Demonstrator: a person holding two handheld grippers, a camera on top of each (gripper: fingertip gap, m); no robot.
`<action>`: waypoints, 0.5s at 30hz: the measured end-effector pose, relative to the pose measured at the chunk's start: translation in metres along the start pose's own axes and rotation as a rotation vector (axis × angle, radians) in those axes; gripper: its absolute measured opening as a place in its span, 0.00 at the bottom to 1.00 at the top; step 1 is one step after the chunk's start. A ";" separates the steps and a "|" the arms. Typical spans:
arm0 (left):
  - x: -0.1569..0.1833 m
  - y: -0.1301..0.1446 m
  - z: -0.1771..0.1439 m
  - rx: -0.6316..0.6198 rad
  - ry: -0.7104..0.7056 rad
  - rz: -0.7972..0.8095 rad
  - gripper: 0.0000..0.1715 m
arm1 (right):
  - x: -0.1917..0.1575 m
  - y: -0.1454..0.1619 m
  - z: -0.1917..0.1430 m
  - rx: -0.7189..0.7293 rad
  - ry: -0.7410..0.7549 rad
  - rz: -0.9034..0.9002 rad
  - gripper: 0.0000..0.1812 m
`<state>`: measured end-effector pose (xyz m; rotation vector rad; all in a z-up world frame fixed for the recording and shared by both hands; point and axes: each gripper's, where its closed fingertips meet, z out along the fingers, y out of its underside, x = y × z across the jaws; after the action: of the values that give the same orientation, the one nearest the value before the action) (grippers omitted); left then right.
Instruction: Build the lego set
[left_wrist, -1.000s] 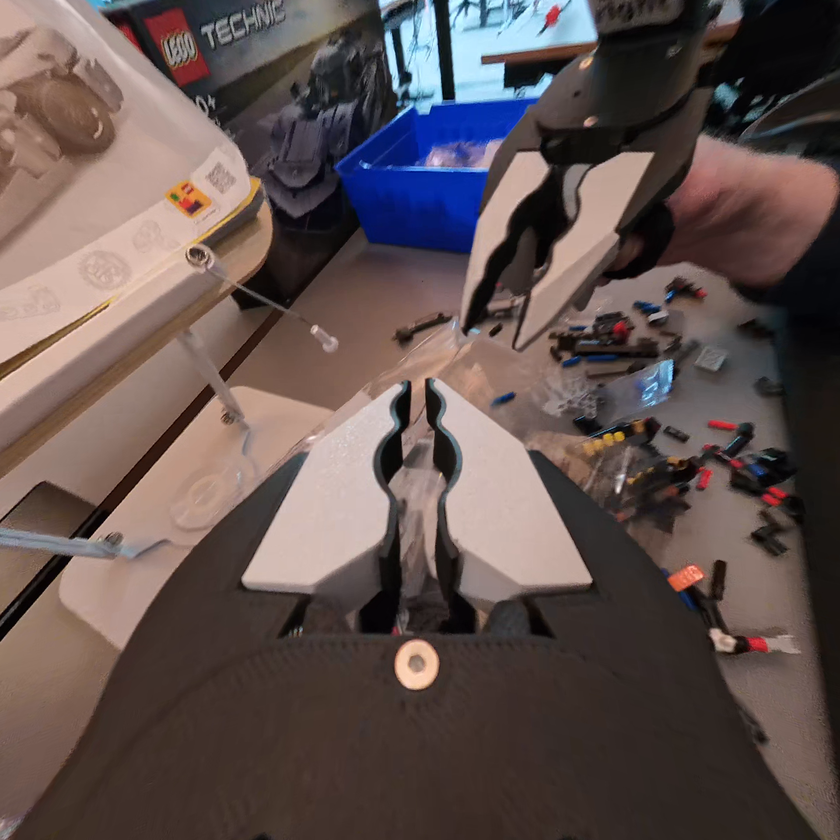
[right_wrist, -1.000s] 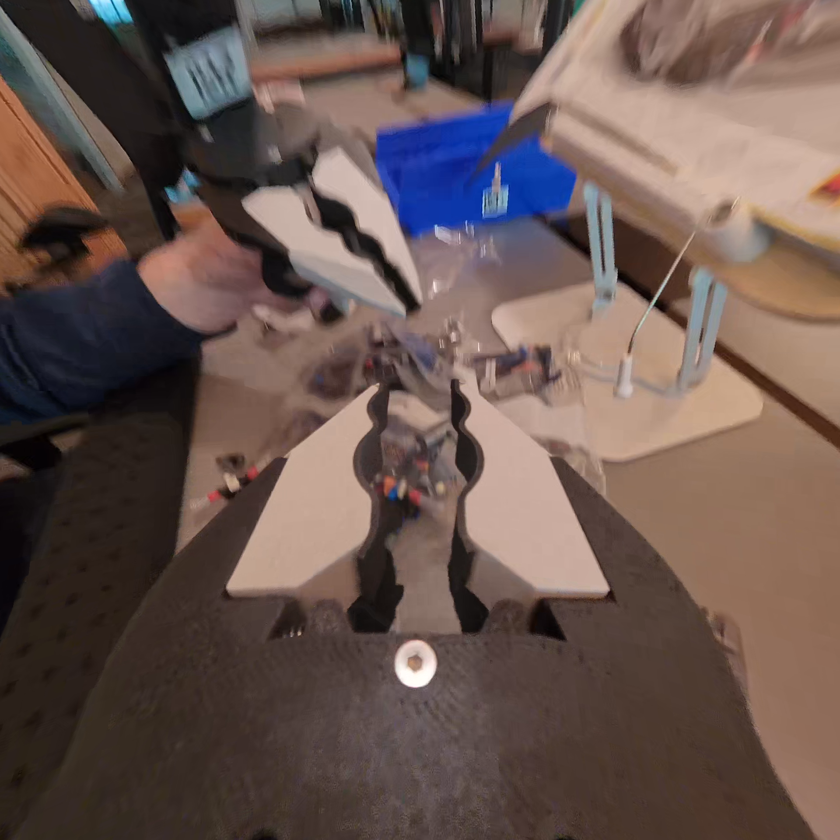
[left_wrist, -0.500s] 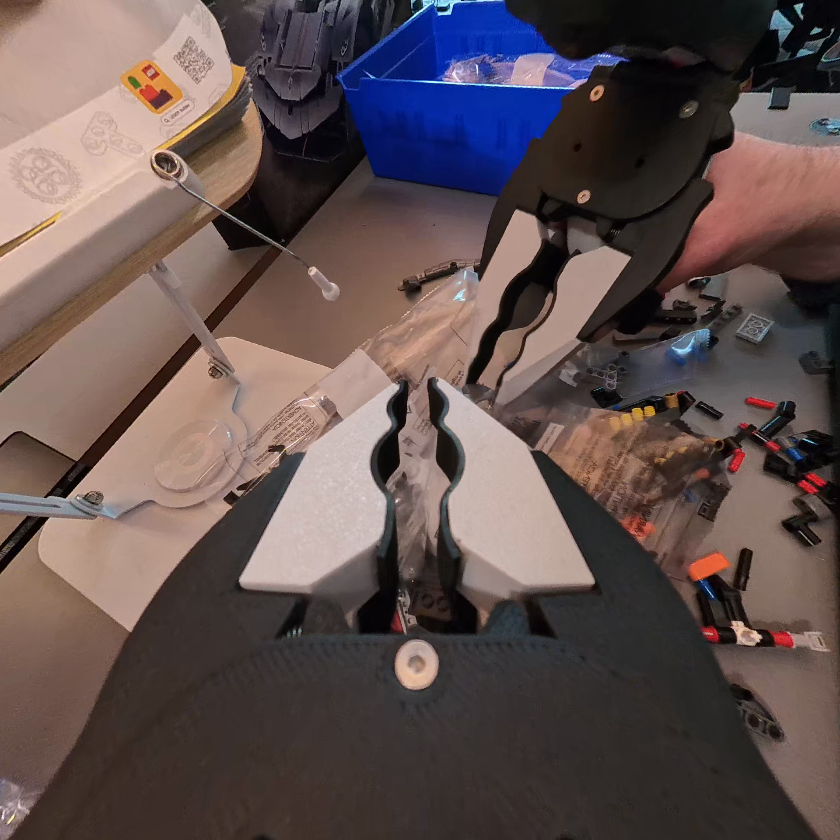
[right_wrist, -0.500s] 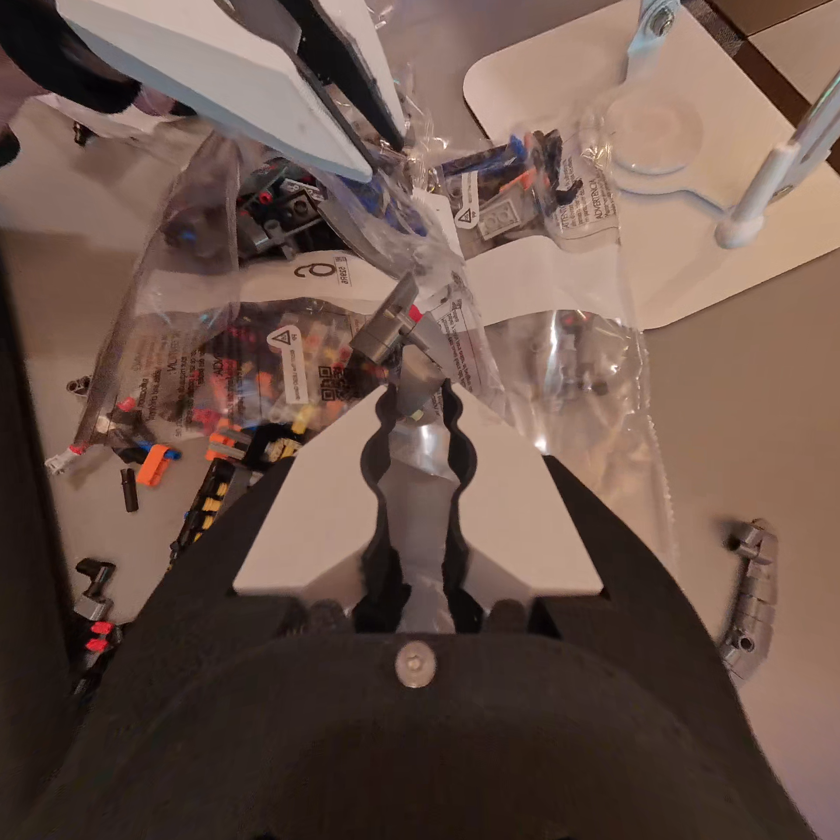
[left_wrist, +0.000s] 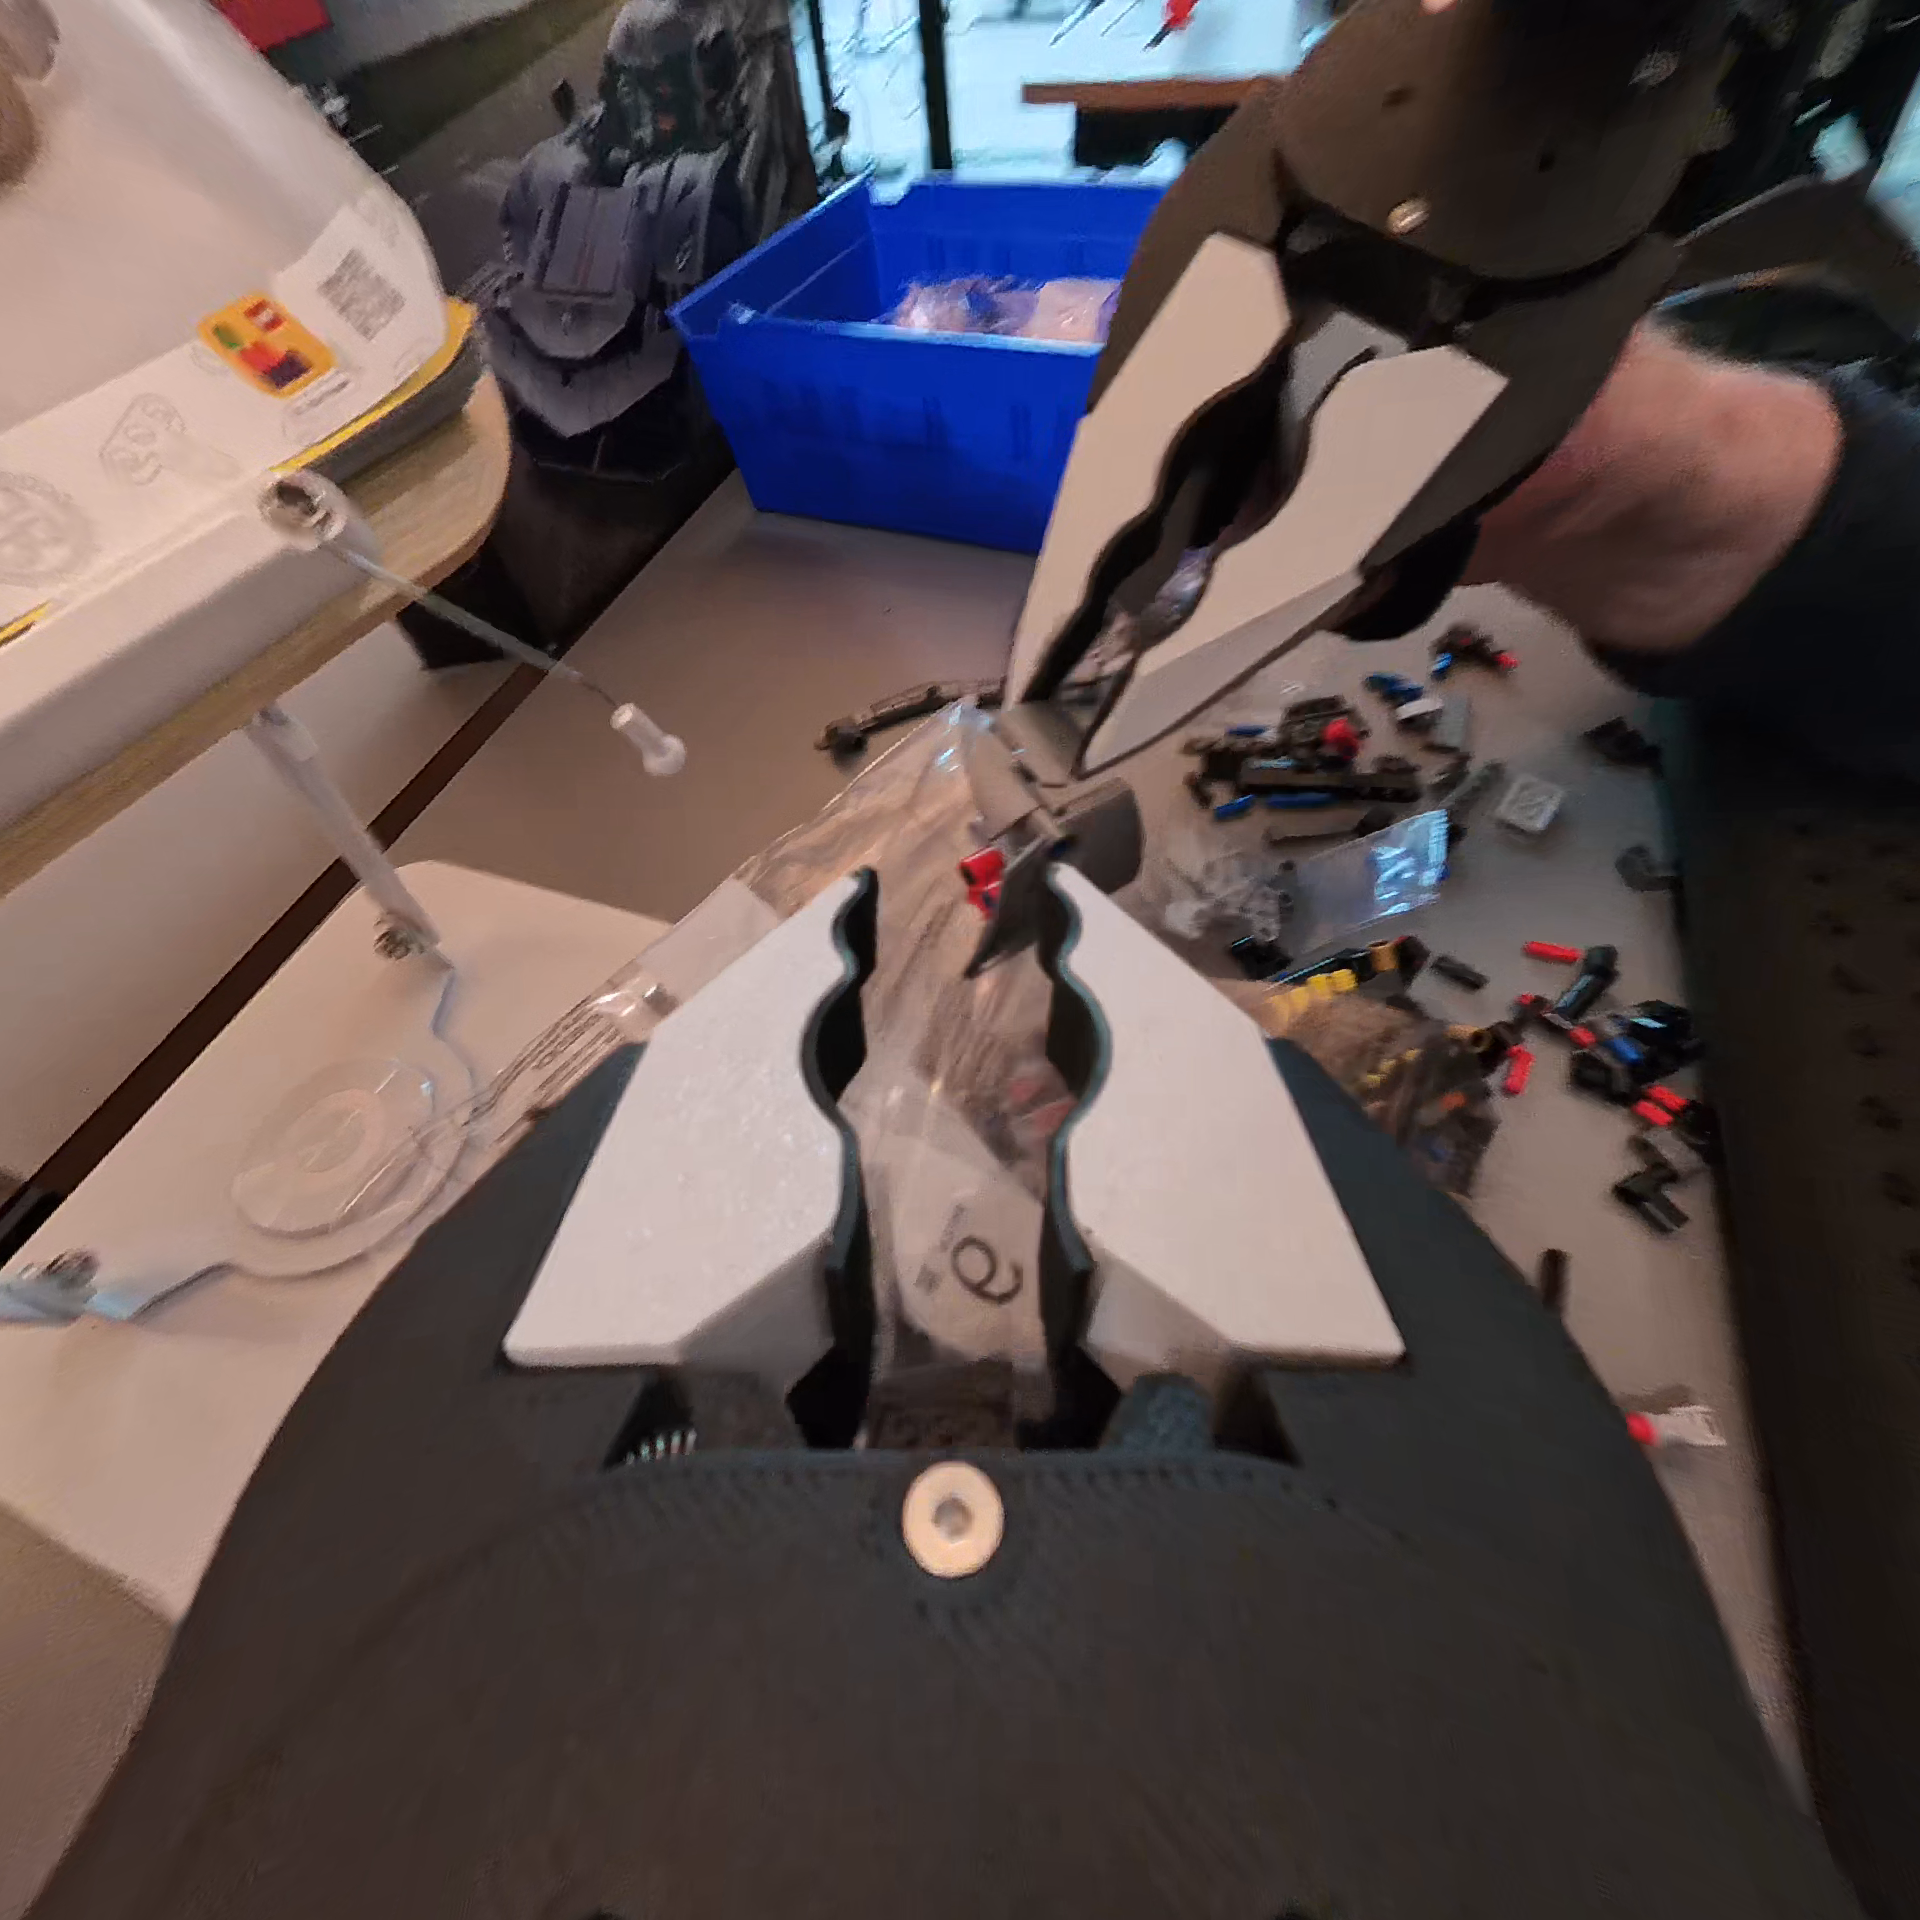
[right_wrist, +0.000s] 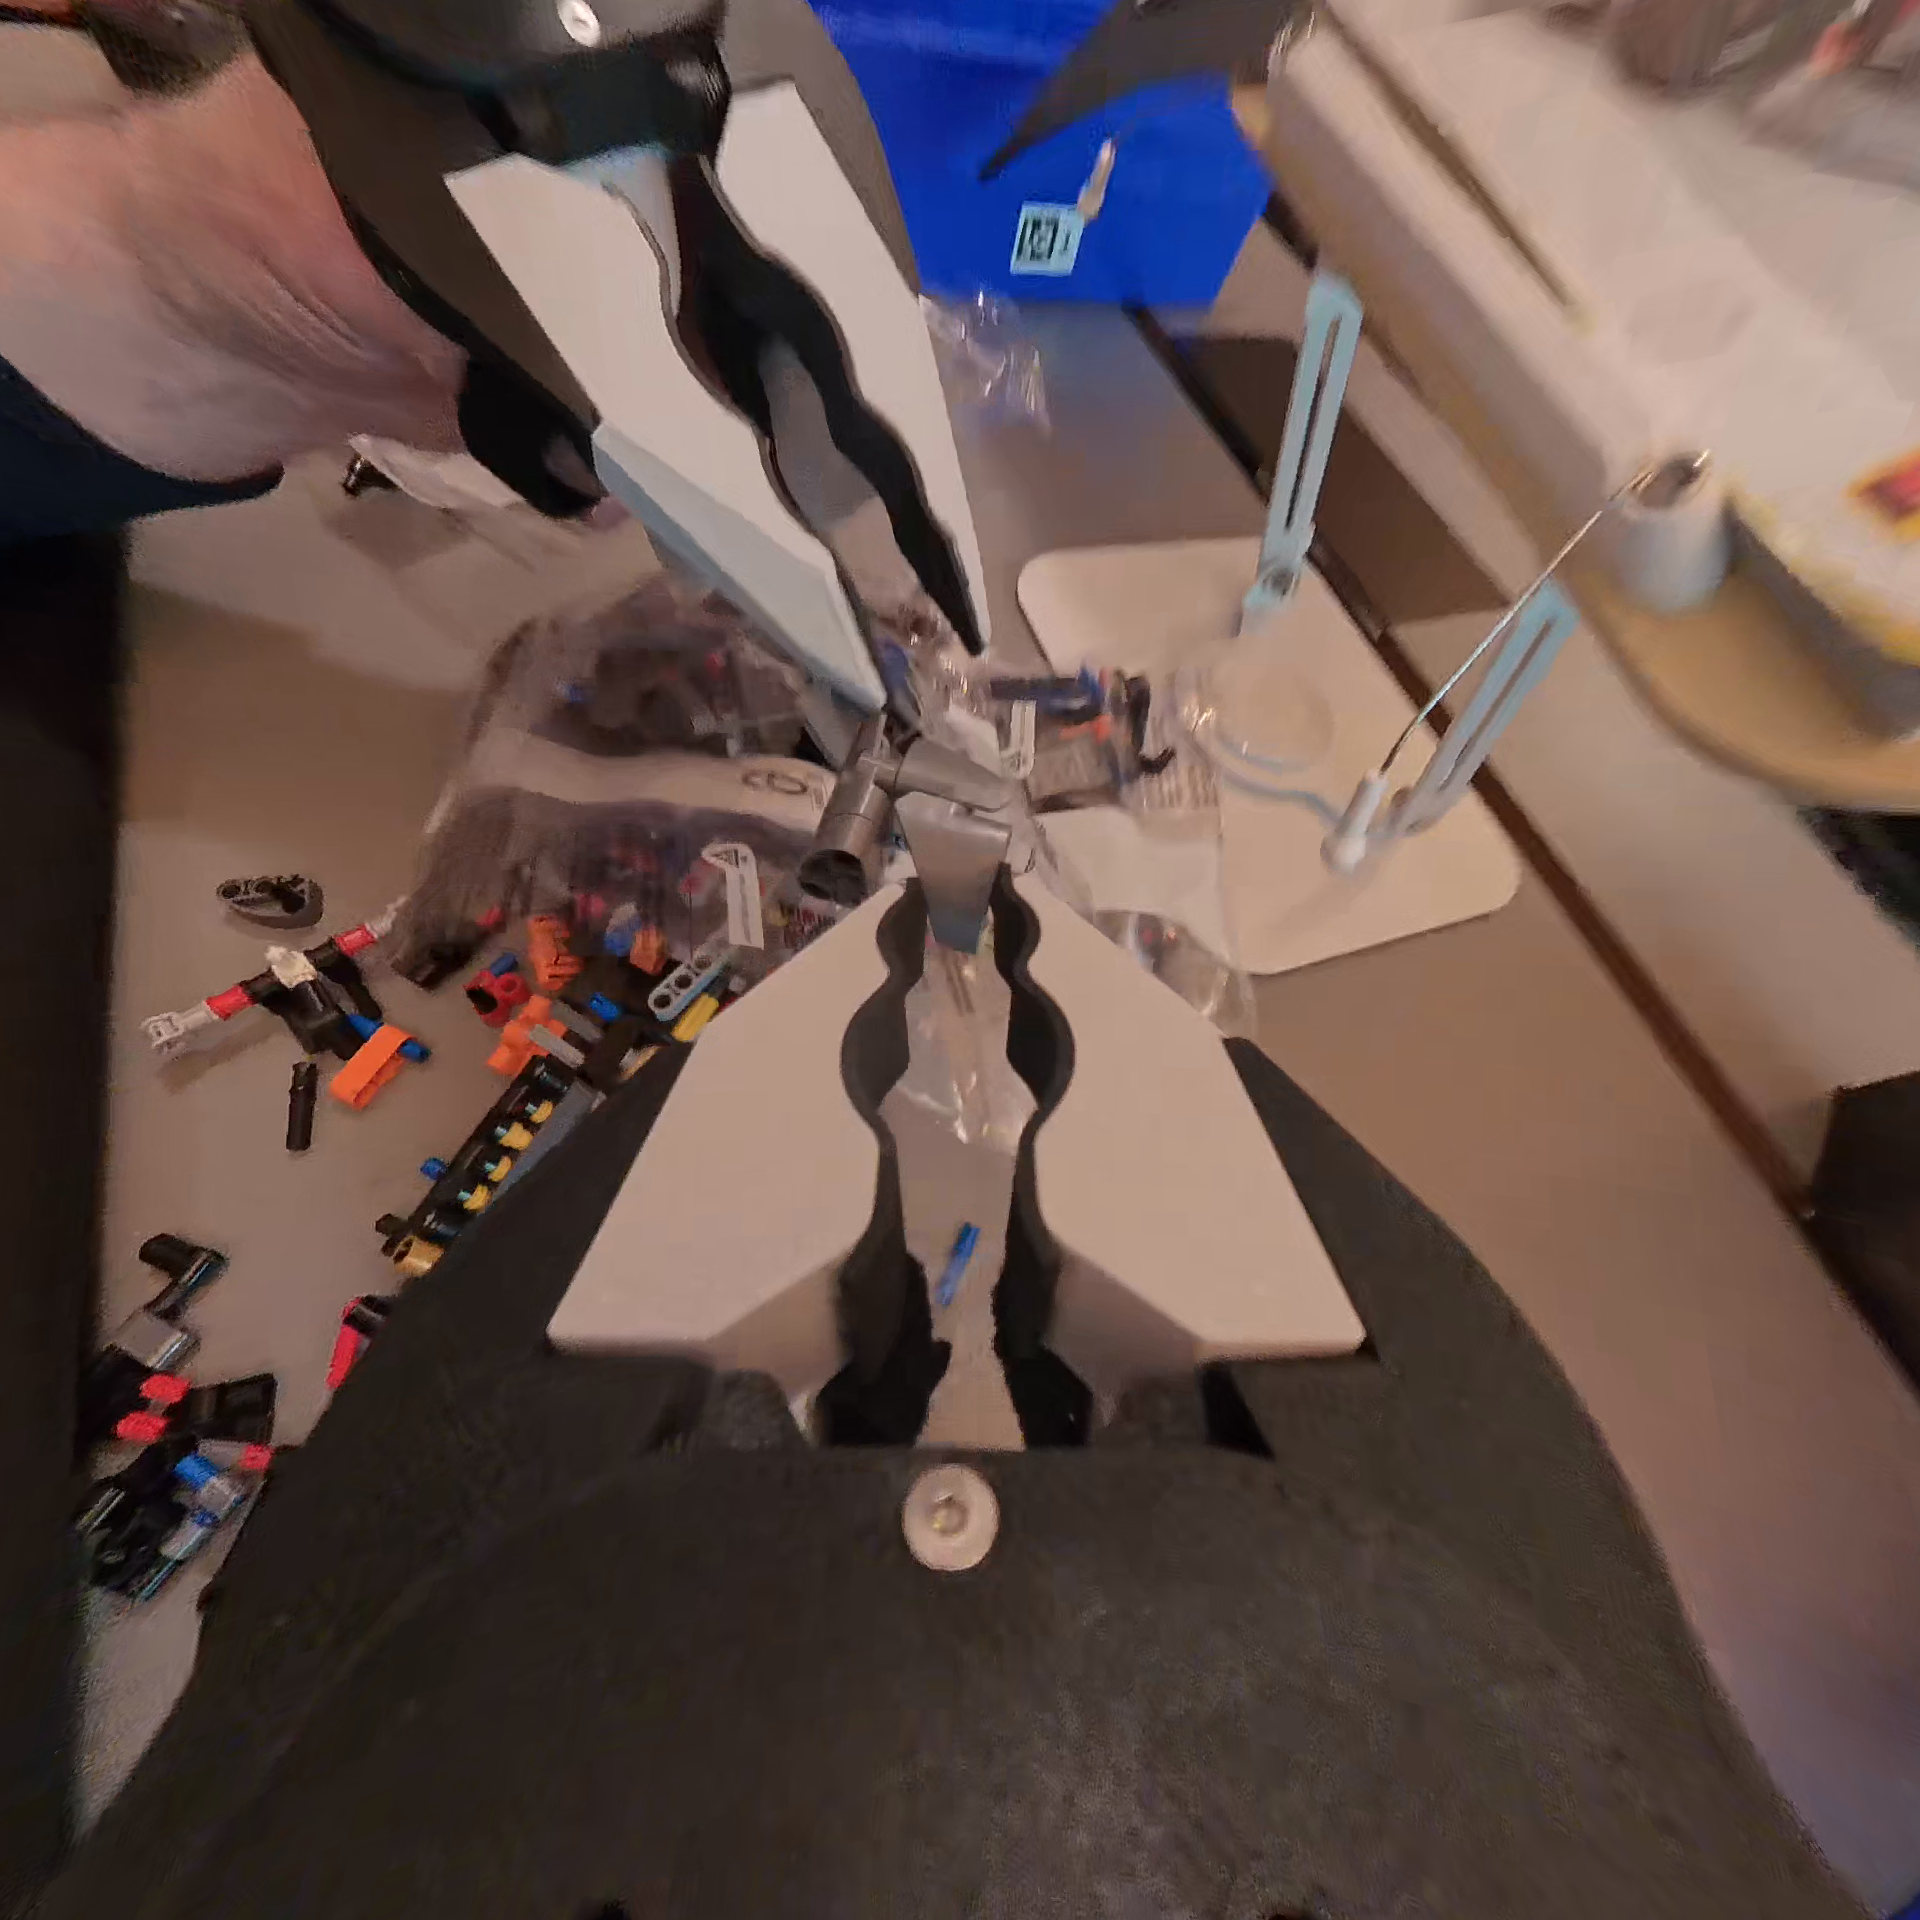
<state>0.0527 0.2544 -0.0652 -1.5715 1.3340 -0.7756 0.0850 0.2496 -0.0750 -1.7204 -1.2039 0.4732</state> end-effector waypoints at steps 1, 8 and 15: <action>0.007 -0.005 0.000 0.024 0.037 -0.004 0.21 | 0.000 -0.004 -0.003 0.016 0.012 -0.020 0.05; 0.030 -0.005 0.006 -0.001 0.128 0.037 0.26 | -0.017 -0.024 -0.012 0.113 -0.004 -0.163 0.05; 0.038 -0.015 0.001 0.041 0.150 0.077 0.17 | -0.019 -0.031 -0.017 0.147 0.012 -0.202 0.05</action>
<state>0.0682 0.2174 -0.0553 -1.4445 1.4685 -0.8820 0.0734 0.2268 -0.0439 -1.4586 -1.2863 0.4179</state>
